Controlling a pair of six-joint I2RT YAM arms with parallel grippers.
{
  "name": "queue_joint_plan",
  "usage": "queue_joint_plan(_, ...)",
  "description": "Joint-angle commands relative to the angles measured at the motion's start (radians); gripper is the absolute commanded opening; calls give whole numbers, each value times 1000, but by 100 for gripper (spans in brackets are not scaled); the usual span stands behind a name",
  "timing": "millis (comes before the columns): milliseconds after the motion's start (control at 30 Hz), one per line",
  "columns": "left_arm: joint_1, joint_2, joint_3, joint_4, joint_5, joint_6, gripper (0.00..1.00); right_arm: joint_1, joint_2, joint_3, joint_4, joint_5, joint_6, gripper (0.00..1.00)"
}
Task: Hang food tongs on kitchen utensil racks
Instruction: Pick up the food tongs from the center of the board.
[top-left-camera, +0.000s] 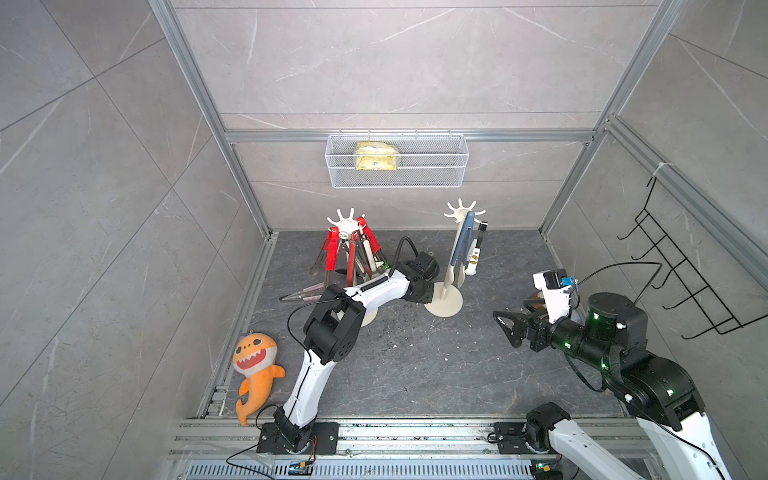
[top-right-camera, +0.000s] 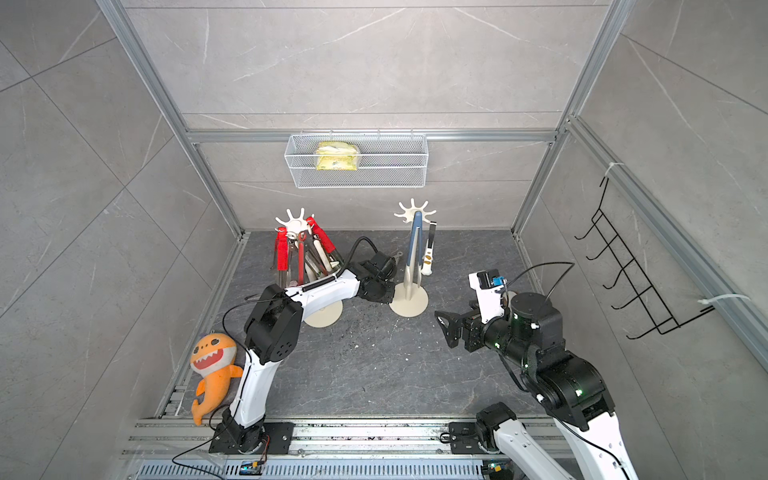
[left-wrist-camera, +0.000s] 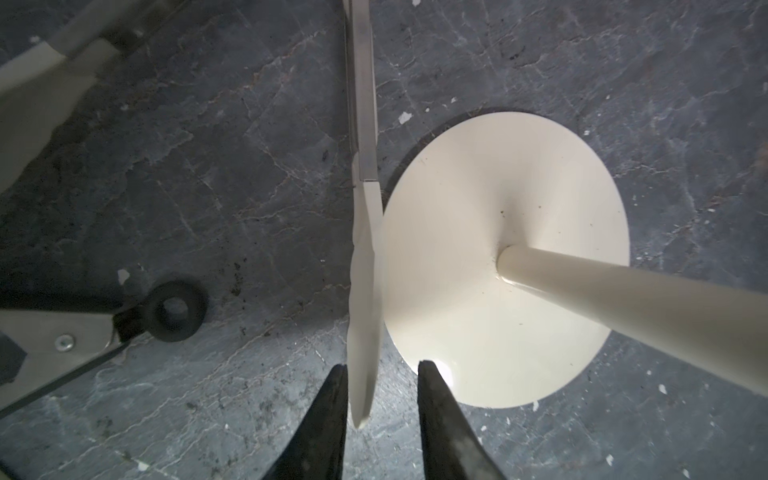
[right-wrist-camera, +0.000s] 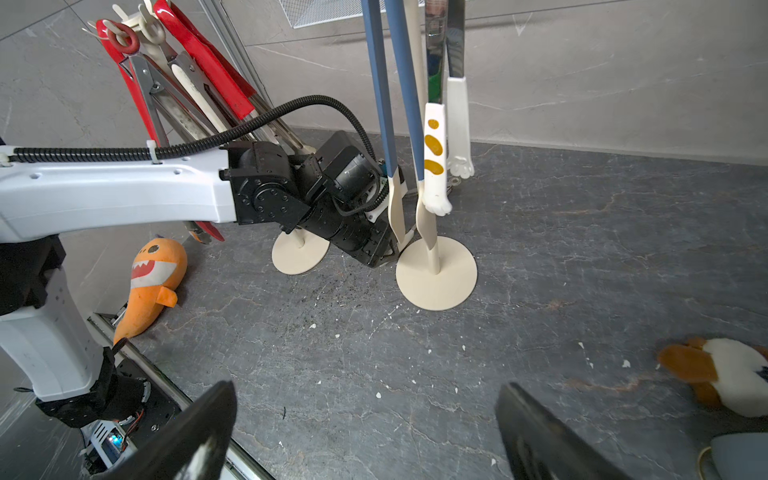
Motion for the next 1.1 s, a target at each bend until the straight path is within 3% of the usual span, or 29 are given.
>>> queue_joint_plan(0,4,13,32,-30,-22,16,30,6,-17,15,-13,-8,13,100)
queue_joint_plan(467,6,57,53,-36,-40,28,16,5,-24,2,-7,-4,19,100)
queue_joint_plan(667,6,47,43,-41,-41,28,0,5,-27,0,-5,-4,23,100)
queue_joint_plan(1067,-18,-97,-70,-33,-65,37,0,5,-26,-21,21,2,27,99)
